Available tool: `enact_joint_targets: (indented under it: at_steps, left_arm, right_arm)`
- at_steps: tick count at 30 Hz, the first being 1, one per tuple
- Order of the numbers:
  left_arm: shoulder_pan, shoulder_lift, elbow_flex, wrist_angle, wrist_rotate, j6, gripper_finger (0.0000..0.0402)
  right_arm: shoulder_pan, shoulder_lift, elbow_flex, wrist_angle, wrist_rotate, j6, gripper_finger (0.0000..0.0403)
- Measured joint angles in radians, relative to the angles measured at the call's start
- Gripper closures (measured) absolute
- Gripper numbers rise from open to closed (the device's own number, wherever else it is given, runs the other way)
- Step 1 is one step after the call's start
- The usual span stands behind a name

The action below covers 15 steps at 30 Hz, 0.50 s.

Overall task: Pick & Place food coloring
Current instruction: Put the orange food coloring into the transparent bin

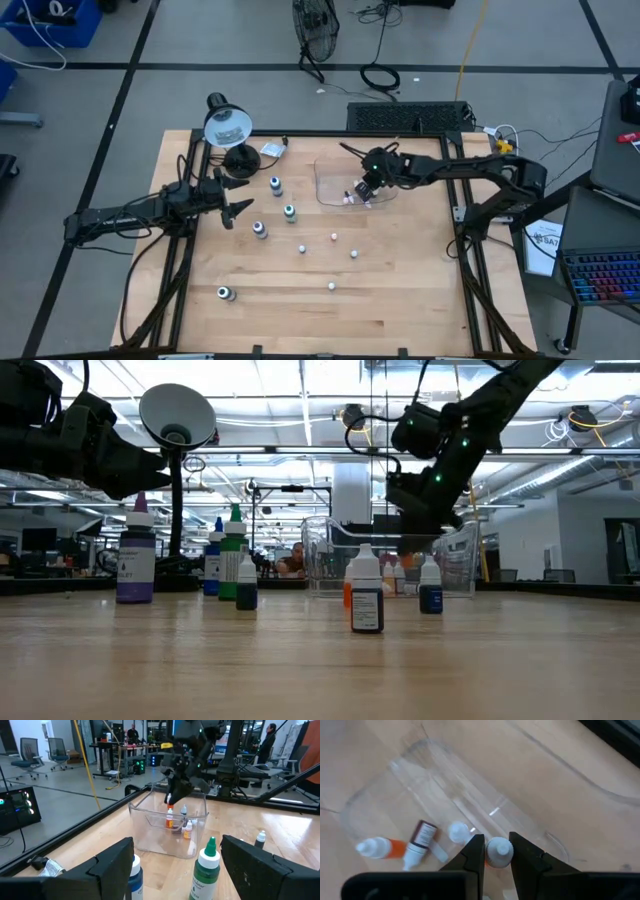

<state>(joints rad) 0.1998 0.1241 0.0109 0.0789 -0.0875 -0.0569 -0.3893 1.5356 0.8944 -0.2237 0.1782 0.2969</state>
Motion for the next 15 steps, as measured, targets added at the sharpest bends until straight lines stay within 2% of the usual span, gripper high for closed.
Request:
enact_joint_targets:
  at_steps: [12,15]
  left_arm:
    - [0.0,0.0,0.0,0.0,0.0,0.0,0.0105]
    - [0.0,0.0,0.0,0.0,0.0,0.0,0.0105]
  right_arm:
    - [-0.002,0.084,-0.012,0.079,0.022,-0.04,0.0348]
    - [-0.002,0.085,-0.012,0.096,0.018,-0.039,0.0314]
